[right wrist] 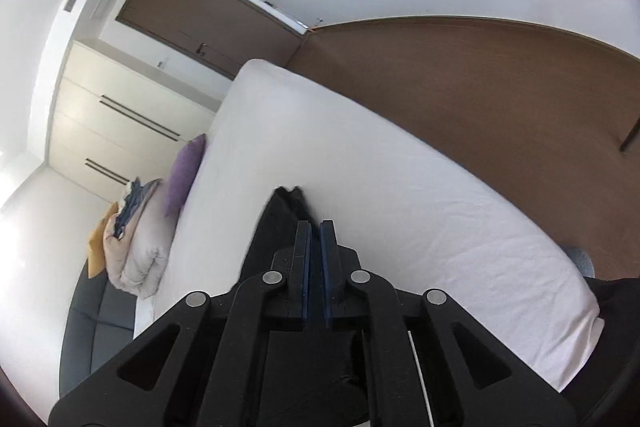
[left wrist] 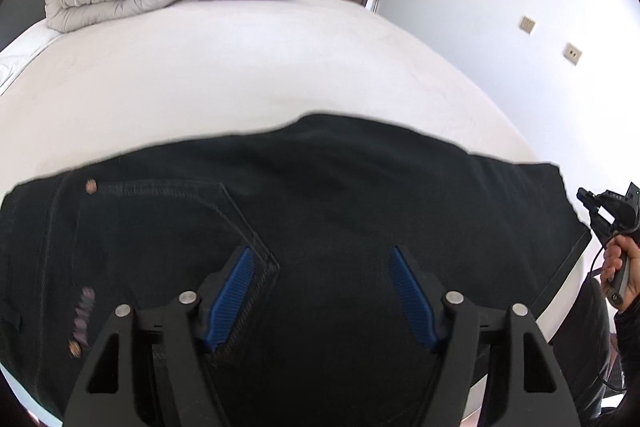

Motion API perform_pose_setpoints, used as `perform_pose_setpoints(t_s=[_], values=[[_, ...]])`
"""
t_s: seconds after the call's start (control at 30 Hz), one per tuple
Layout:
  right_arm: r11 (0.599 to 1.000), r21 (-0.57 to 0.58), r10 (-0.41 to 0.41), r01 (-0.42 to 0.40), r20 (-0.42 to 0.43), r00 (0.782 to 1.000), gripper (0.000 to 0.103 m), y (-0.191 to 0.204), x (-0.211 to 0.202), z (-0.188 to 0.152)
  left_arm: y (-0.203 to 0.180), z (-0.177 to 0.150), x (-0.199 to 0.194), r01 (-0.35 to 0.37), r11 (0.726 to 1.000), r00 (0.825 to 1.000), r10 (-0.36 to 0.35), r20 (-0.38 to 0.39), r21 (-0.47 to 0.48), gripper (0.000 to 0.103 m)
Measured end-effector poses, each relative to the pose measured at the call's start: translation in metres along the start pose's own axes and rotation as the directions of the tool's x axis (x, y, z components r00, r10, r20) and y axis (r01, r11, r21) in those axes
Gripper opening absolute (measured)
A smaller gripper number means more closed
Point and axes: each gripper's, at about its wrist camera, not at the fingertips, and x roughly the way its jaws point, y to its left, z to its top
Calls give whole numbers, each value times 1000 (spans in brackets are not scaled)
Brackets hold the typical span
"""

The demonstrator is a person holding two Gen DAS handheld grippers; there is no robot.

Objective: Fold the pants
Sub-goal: 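Grasp the folded jeans edge with the right gripper while the left gripper holds the waistband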

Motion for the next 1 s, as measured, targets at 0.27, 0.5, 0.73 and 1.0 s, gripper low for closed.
perform_pose_setpoints(t_s=[0.27,0.5,0.73,1.0], values=[[938,-209,161,-277,-444,881,5,109,83,-108,69,42,24,-145,989,988,143,-61,-17,73],[979,-148,60,-138,-437,897,1,60,101,-111,150,16,10,30,978,1000,-30,3,-205,51],[996,-78,17,-40,-278,960,1,42,93,-50,160,13,-15,23,964,999,-13,40,-264,17],[928,-162,160,-335,-639,753,1,165,199,-166,37,60,43,361,918,928,-371,-35,-163,7]])
